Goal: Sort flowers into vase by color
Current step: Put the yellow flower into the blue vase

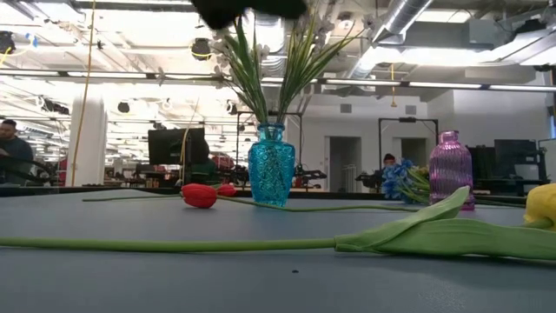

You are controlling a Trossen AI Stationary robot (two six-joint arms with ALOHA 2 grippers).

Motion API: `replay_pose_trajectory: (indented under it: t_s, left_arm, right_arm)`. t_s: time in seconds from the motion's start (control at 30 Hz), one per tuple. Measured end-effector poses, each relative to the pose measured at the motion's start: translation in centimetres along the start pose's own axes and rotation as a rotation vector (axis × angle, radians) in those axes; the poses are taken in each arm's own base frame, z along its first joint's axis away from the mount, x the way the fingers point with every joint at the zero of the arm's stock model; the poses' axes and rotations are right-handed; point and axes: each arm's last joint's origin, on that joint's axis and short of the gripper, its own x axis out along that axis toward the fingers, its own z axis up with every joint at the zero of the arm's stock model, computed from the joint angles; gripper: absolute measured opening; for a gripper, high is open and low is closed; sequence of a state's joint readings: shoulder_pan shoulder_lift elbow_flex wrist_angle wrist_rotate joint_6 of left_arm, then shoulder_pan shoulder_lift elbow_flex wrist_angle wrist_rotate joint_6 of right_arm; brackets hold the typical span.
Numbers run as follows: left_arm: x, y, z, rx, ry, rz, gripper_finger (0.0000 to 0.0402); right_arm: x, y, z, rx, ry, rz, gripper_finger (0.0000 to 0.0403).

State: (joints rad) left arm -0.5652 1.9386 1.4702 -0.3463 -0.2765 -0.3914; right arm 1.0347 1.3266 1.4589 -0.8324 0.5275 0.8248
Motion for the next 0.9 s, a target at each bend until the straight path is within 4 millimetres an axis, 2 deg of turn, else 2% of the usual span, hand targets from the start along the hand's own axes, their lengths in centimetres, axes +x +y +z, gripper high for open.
replay_pose_trajectory:
  t_s: [0.17,0.33,0.57,0.9]
  left_arm:
    - [4.8,0.0,-2.5,-0.056,0.082,-0.003,0.0174]
    - [7.5,-0.1,-4.0,-0.09,0.063,0.07,0.0174]
    - [7.9,0.4,-4.6,-0.114,0.06,0.176,0.0174]
    - [8.8,0.0,-5.8,-0.124,0.124,0.137,0.0168]
  right_arm:
    - [-0.5,1.1,-2.8,0.049,-0.013,-0.014,0.0258]
    - [-0.8,1.7,-5.0,0.074,-0.042,-0.032,0.0258]
    - [-1.3,2.0,-6.1,0.095,-0.072,-0.034,0.0258]
    - [-1.4,2.0,-6.3,0.035,-0.075,-0.042,0.0258]
